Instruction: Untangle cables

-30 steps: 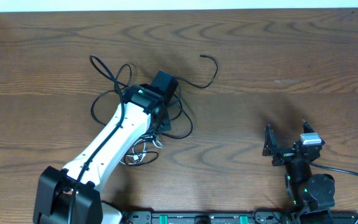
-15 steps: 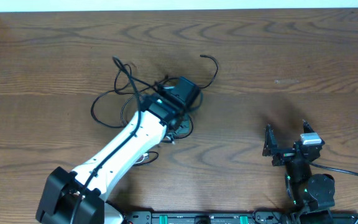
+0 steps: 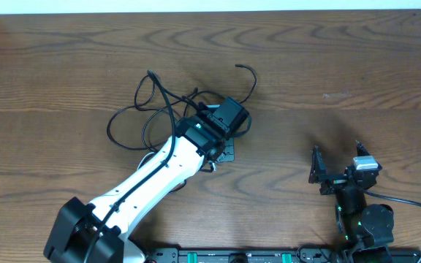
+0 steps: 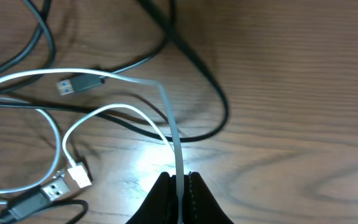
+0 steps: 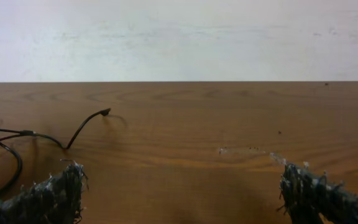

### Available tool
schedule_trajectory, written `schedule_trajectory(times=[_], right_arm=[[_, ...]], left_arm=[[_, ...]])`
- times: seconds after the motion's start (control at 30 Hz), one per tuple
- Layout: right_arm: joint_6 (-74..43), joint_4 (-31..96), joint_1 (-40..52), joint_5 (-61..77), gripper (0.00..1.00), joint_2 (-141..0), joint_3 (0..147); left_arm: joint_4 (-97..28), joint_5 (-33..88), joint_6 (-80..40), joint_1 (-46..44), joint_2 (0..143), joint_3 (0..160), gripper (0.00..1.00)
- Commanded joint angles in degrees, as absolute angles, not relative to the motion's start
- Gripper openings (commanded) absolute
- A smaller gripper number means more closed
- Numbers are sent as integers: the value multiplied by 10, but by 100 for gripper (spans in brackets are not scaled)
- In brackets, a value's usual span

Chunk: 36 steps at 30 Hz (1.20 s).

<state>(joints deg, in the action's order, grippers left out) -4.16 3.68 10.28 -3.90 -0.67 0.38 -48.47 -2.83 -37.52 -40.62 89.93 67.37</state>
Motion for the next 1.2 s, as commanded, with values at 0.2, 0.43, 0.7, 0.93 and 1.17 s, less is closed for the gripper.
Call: schedule_trajectory(times=[0.2,0.43,0.7,0.93,1.17], right_arm=[[-49,39,100,-43,99,-3,3],[-49,39,100,-43,99,-3,3],[-49,39,100,-43,99,-3,3],[-49,39,100,-43,99,-3,3],[-49,39,100,-43,99,-3,3]], left_arm=[[-410,-6,-383,-407,731,749,7],[-307,-6,-383,-407,638,749,7],[-327,20,-383,-407,672,732,7],[-328,205,-348,-409,783,731,8],[-57,420,-337,-405,821,731,8]])
